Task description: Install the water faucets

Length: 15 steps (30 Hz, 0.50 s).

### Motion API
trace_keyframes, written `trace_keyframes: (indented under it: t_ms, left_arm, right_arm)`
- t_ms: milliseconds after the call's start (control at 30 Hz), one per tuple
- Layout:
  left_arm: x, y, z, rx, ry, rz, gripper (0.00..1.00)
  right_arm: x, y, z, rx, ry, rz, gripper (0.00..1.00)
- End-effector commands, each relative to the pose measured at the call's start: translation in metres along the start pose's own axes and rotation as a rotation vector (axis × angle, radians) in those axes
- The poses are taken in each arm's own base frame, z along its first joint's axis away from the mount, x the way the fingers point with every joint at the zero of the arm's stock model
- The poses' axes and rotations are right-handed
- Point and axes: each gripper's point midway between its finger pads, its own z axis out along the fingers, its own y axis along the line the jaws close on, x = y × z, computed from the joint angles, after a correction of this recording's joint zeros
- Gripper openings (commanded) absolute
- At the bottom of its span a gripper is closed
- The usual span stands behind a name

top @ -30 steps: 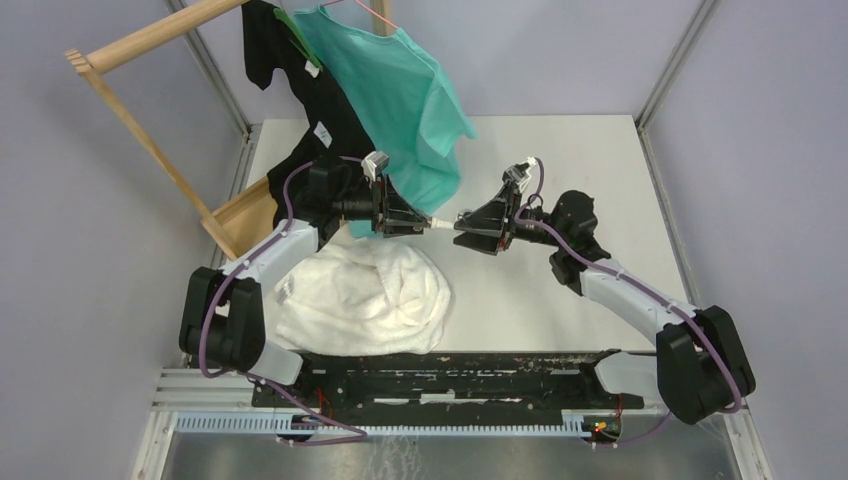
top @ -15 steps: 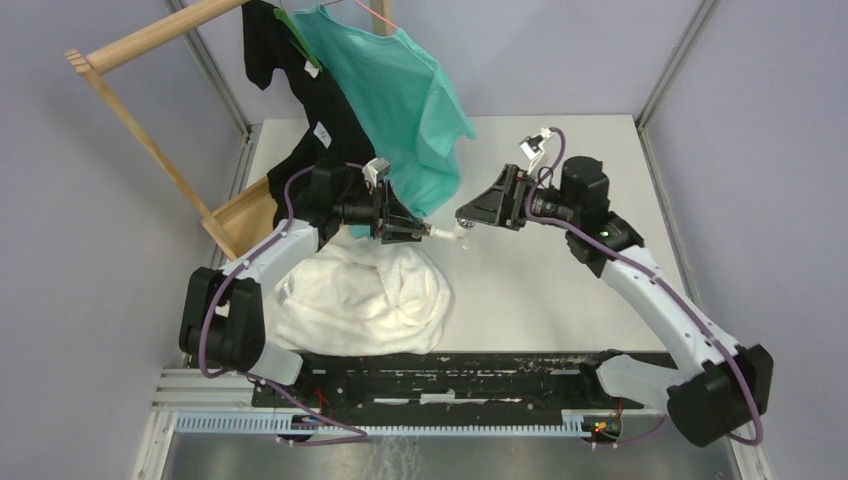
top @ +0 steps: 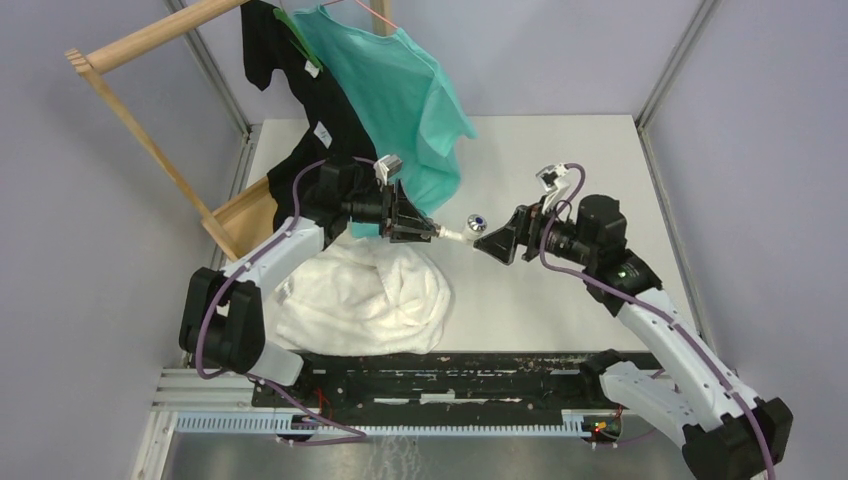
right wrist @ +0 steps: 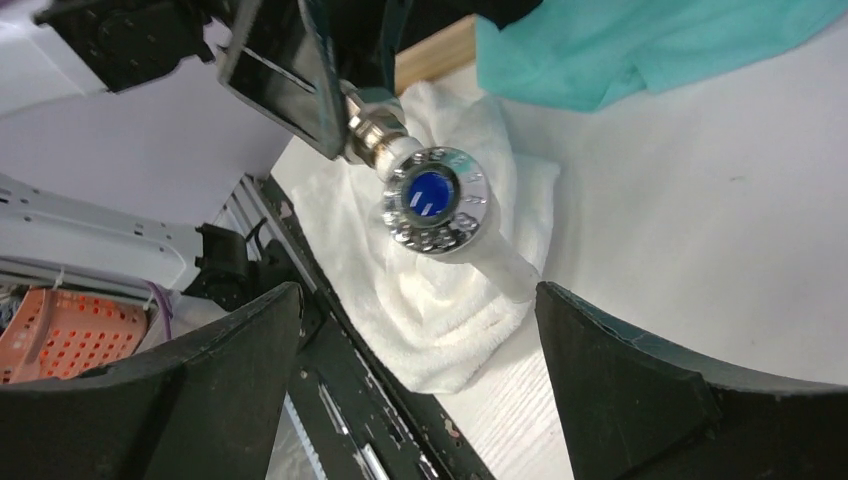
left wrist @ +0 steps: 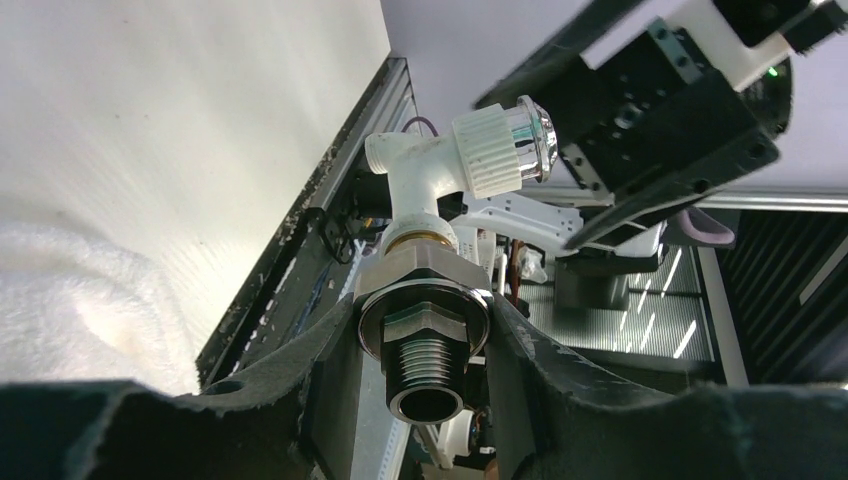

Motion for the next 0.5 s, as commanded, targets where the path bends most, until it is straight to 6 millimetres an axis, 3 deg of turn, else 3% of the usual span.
trace_keyframes:
  t_ms: [0, 133, 300, 467]
  left_arm:
    - [0.001, -0.054, -0.001, 0.095, 0.010, 0.123, 0.03]
    - [0.003, -0.063, -0.002, 0.116, 0.012, 0.134, 0.03]
    - [0.007, -0.055, 0.002, 0.118, 0.041, 0.113, 0.03]
    - [0.012, -0.059, 0.005, 0.134, 0.066, 0.132, 0.03]
  right_arm:
    - [-0.003, 0.026, 0.015, -0.207, -0.035, -0.057, 0.90]
    - [-0.003, 0.026, 0.023, -0.248, -0.097, -0.099, 0.86]
    - [0.002, 0.023, 0.032, -0.264, -0.082, -0.030, 0.51]
    - [0.013, 0.021, 0.029, -0.229, -0.030, 0.130, 0.33]
